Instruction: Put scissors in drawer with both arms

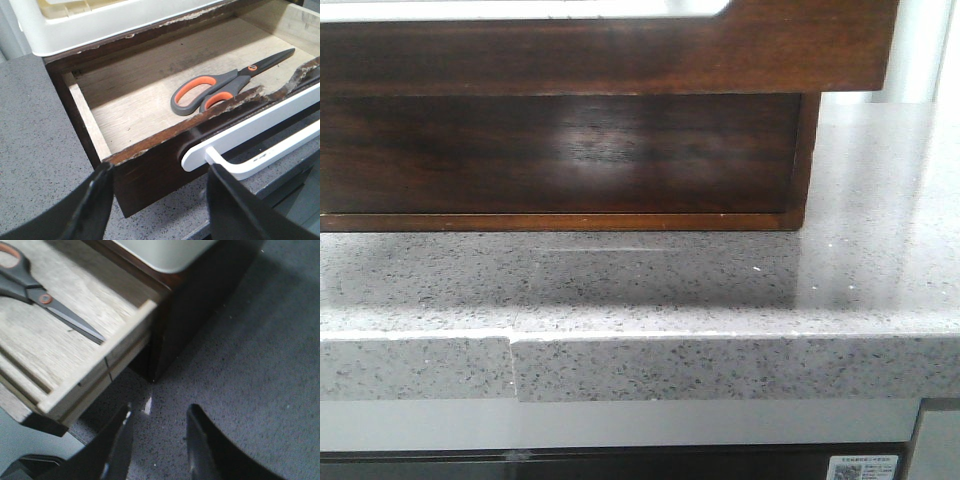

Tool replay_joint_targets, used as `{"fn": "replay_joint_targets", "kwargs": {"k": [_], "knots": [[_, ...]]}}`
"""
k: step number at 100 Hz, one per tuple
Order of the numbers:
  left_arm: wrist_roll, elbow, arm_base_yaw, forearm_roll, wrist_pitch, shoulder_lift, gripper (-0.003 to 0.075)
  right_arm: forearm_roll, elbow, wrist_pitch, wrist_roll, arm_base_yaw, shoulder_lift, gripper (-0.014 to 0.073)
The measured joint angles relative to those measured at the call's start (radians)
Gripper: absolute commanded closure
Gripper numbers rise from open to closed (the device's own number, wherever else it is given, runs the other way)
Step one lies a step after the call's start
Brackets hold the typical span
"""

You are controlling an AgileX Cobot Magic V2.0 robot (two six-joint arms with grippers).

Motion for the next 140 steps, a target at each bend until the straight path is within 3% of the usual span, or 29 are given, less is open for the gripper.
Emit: {"fn": "replay_joint_targets", "kwargs": {"k": [13, 26, 50, 61, 80, 93, 140], "knots": [[0.0, 0.0, 0.0, 0.0, 0.0, 0.0, 0.0332, 0.071, 0.186, -0.082, 0.002, -0.094, -0.114, 0.0373], [0.0, 0.0, 0.0, 0.0, 0.0, 0.0, 0.0332, 0.088, 0.325, -0.15, 0.002, -0.107, -0.214, 0.0373], [0.0, 0.0, 0.0, 0.0, 0.0, 0.0, 0.0337, 0.094, 0.381, -0.219, 0.002, -0.107, -0.286, 0.0377], [0.0, 0.0, 0.0, 0.0, 0.0, 0.0, 0.0401, 0.094, 0.381, -0.228, 0.002, -0.107, -0.286, 0.0447], [0.0, 0.0, 0.0, 0.0, 0.0, 0.0, 0.0616, 0.096, 0.382, -0.228, 0.002, -0.107, -0.286, 0.0659], [0.0, 0.0, 0.0, 0.0, 0.0, 0.0, 0.0741, 0.098, 0.382, -0.228, 0.002, -0.107, -0.286, 0.0662], [0.0, 0.0, 0.0, 0.0, 0.0, 0.0, 0.0741, 0.1, 0.382, -0.219, 0.002, -0.107, -0.286, 0.0662]]}}
